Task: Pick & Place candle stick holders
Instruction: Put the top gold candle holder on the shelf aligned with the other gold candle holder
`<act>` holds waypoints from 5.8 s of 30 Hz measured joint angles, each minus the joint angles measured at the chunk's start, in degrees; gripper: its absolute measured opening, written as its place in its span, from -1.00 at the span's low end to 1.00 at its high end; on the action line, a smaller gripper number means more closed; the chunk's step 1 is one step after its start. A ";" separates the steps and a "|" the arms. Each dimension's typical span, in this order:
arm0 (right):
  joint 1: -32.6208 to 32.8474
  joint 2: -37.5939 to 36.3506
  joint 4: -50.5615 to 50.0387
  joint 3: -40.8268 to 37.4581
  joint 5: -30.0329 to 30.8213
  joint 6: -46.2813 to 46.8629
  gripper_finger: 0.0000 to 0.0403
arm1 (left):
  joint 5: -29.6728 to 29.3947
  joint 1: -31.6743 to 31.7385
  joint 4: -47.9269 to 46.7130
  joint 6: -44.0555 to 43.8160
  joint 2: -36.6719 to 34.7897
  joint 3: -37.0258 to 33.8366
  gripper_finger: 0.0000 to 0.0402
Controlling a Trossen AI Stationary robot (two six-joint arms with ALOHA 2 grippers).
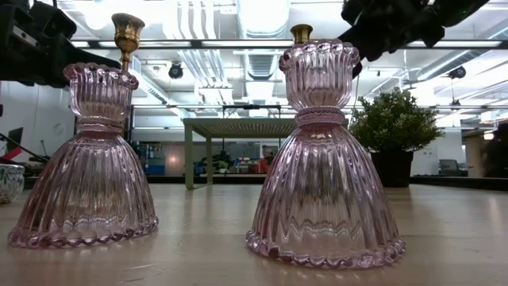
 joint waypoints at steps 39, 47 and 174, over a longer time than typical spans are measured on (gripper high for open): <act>17.41 2.66 16.82 -9.07 21.82 7.09 -0.12 | 0.00 -0.01 0.00 0.00 -0.01 0.00 -0.95; 23.38 2.73 20.71 -11.11 33.64 8.89 -0.12 | 0.00 0.00 0.00 0.00 -0.01 0.00 -0.95; 2.81 23.90 13.99 30.95 53.78 7.85 -0.91 | -0.02 0.01 0.39 0.00 0.25 -0.04 -0.95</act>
